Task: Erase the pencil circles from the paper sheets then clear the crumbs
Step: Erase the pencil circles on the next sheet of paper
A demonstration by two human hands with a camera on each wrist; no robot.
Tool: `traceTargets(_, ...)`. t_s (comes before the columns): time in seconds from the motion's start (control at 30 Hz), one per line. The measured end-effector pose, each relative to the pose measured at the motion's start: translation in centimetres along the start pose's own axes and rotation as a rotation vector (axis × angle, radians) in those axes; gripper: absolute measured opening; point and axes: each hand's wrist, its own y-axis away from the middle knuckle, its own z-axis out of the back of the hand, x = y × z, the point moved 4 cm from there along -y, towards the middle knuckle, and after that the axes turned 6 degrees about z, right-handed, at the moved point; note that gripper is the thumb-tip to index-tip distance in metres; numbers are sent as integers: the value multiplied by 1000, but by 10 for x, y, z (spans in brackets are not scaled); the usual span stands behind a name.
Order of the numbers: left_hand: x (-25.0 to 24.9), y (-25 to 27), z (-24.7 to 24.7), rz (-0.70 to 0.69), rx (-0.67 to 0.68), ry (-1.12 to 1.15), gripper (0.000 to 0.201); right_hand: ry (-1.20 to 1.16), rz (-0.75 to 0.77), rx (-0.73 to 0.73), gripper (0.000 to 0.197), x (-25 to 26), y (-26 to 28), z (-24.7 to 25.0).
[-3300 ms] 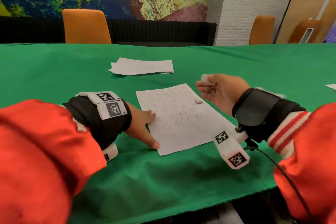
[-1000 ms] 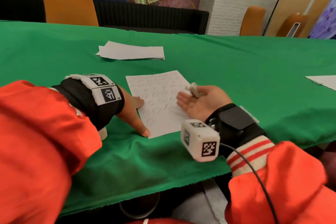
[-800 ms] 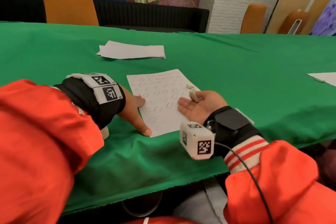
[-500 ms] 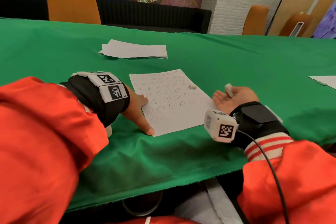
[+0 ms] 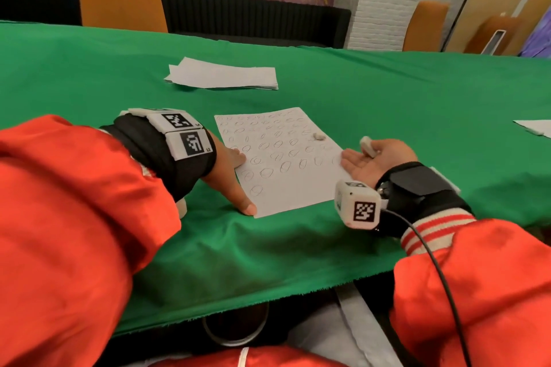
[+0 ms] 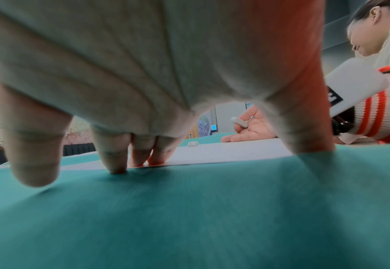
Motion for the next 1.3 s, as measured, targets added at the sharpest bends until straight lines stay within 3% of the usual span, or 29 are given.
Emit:
traceTargets(0.1,0,2,1,4,-2,2,110,-59,58,-29,39,7,-2,3)
traceTargets(0.17,0,1,1,6,0,5,110,-80,35,64,31,0,12,-9)
traceTargets(0.3,1,-1,0,7,3,11,111,35,-186,346,29,-46,51,-48)
traceTargets(0.43,1,0,0,7,8,0,113,113,-332,435,27,-84,59,-60)
traceTargets(0.6,-1,4,1,8,9,-14,111,37,-155,207,23,-53,26,-39)
traceTargets(0.77,0,5,2,1,15,-7,110,56,62,25,38,-11,5,-13)
traceTargets(0.9,-1,6,1,-1,6,-15,109,362,206,174,13,4,28,-23)
traceTargets(1.03,-3,5,1,-7,-1,-31,102,1096,441,363,20,-5,56,-40)
traceTargets(1.3,-9,6,1,-178,2,-59,91,1216,369,466,12,-31,56,-37)
